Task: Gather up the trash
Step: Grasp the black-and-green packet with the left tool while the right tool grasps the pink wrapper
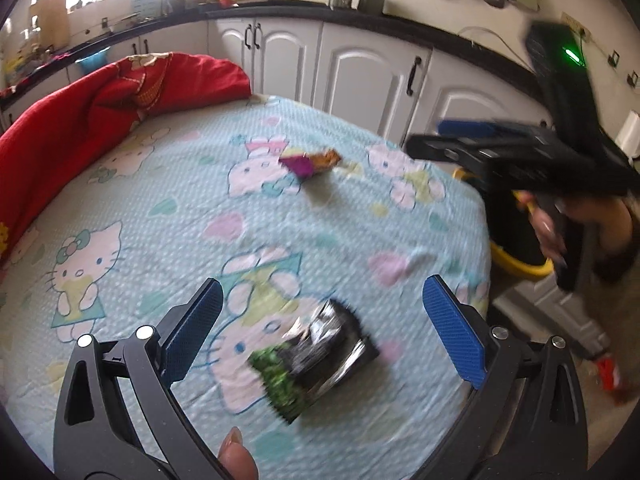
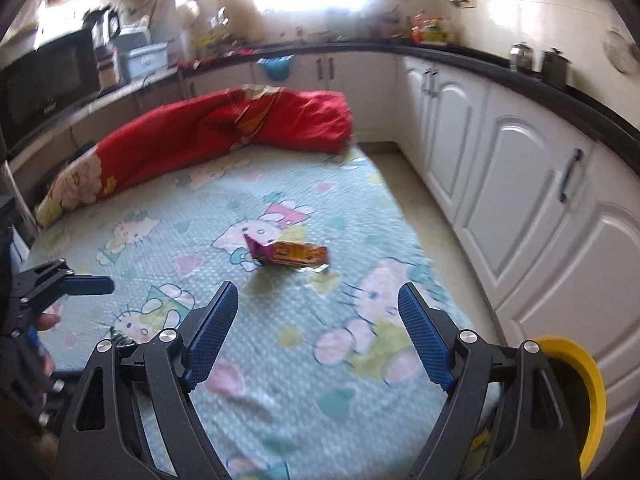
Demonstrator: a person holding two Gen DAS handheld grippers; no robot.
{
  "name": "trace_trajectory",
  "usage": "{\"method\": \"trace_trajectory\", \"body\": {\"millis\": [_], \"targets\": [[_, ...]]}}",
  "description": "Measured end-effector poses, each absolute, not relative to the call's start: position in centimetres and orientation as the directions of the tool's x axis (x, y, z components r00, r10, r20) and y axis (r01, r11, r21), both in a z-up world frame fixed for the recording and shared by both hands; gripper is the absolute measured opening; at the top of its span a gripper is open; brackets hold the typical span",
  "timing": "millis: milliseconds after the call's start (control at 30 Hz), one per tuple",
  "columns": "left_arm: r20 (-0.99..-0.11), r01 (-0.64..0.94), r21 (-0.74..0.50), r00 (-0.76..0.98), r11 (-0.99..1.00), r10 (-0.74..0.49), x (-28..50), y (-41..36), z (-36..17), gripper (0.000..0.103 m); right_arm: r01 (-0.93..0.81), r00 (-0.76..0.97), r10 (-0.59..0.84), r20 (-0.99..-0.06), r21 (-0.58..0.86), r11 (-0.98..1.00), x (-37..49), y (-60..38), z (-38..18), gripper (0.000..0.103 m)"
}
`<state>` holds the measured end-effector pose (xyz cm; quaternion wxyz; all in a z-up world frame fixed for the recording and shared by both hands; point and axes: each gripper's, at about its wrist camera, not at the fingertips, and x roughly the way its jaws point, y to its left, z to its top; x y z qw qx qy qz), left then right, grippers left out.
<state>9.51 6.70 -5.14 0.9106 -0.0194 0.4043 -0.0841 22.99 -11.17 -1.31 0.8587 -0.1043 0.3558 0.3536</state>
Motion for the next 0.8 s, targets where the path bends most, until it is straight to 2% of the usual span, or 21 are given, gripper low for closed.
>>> {"method": "trace_trajectory", "body": {"millis": [100, 167, 400, 500, 633, 800], "targets": [[-0.743, 0.165, -0.085, 0.647, 0.983, -0.173, 9.2, 6.9, -5.6, 0.09, -0.72, 0.479, 0.516, -0.71, 0.018, 0.694, 23.6, -8.5, -2.4, 0.079], [-0.752, 0.186, -0.072, 0.635, 0.98, -0.176, 9.2, 6.9, -6.1, 0.083, -0.738, 0.481, 0.5, -0.72, -0.025, 0.674, 23.9, -6.8, -3.1, 0.079], [-0.782, 0.241, -0.018, 0.601, 0.97, -0.164, 9.3, 6.2, -7.6, 0.069, -0.768, 0.472, 0.463, -0.75, -0.092, 0.634, 25.1, -2.5, -5.1, 0.073], [-0.794, 0.242, -0.023, 0.585, 0.97, -0.165, 9.4, 6.1, -8.2, 0.059, -0.768, 0.468, 0.443, -0.764, -0.104, 0.632, 25.7, -1.3, -5.9, 0.064], [-0.8, 0.249, -0.016, 0.577, 0.968, -0.162, 9.5, 6.0, -8.8, 0.056, -0.762, 0.468, 0.412, -0.782, -0.121, 0.636, 26.4, -0.3, -7.0, 0.04], [-0.802, 0.247, -0.005, 0.577, 0.969, -0.151, 9.6, 5.9, -9.1, 0.049, -0.749, 0.472, 0.425, -0.772, -0.097, 0.655, 26.5, -0.6, -7.0, 0.027]]}}
